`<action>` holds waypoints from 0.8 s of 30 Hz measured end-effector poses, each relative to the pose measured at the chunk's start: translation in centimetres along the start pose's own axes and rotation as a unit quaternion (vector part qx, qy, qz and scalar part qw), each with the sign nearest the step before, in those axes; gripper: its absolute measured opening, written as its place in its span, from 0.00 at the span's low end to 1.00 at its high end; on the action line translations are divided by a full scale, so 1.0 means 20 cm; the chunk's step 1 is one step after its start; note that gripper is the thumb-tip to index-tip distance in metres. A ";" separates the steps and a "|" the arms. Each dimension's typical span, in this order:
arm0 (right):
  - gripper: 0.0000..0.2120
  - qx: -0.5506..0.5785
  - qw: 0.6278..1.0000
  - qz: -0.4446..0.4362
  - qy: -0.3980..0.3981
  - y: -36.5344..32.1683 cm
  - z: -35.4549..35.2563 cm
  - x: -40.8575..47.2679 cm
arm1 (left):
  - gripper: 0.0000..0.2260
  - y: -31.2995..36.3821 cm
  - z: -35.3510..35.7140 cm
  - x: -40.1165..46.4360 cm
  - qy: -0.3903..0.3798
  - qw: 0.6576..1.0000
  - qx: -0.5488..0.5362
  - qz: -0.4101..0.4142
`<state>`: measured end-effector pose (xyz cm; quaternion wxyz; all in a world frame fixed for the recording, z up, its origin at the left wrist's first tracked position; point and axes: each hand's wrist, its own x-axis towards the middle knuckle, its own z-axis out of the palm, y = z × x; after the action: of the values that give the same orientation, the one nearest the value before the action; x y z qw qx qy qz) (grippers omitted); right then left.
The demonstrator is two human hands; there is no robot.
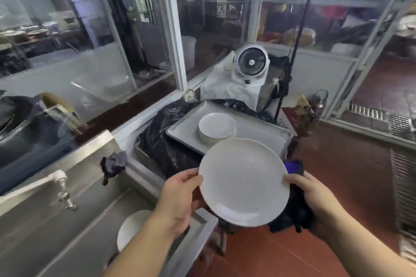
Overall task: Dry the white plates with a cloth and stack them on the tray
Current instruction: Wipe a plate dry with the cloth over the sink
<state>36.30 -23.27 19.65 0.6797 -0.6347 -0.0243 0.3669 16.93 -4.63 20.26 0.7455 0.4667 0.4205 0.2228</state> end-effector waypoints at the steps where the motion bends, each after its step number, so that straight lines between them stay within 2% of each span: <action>1: 0.07 0.003 1.000 -0.005 0.011 -0.02 -0.08 0.03 | 0.09 -0.01 0.10 0.03 -0.010 1.000 0.002 -0.007; 8: 0.06 0.036 0.998 -0.011 0.054 -0.22 -0.76 0.28 | 0.11 -0.14 0.83 0.22 -0.067 0.996 0.032 -0.049; 15: 0.06 0.029 0.994 -0.013 0.101 -0.44 -1.30 0.51 | 0.10 -0.24 1.46 0.38 -0.085 0.990 0.071 -0.087; 19: 0.07 0.024 0.994 0.004 0.111 -0.52 -1.45 0.67 | 0.09 -0.24 1.67 0.47 -0.073 0.990 0.072 -0.099; 24: 0.09 -0.001 0.995 0.027 0.097 -0.57 -1.42 0.92 | 0.09 -0.22 1.70 0.67 -0.049 0.990 0.070 -0.116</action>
<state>69.20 -36.65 16.17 0.6679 -0.6685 0.0589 0.3217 52.44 -14.29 17.89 0.7514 0.4758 0.4498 0.0817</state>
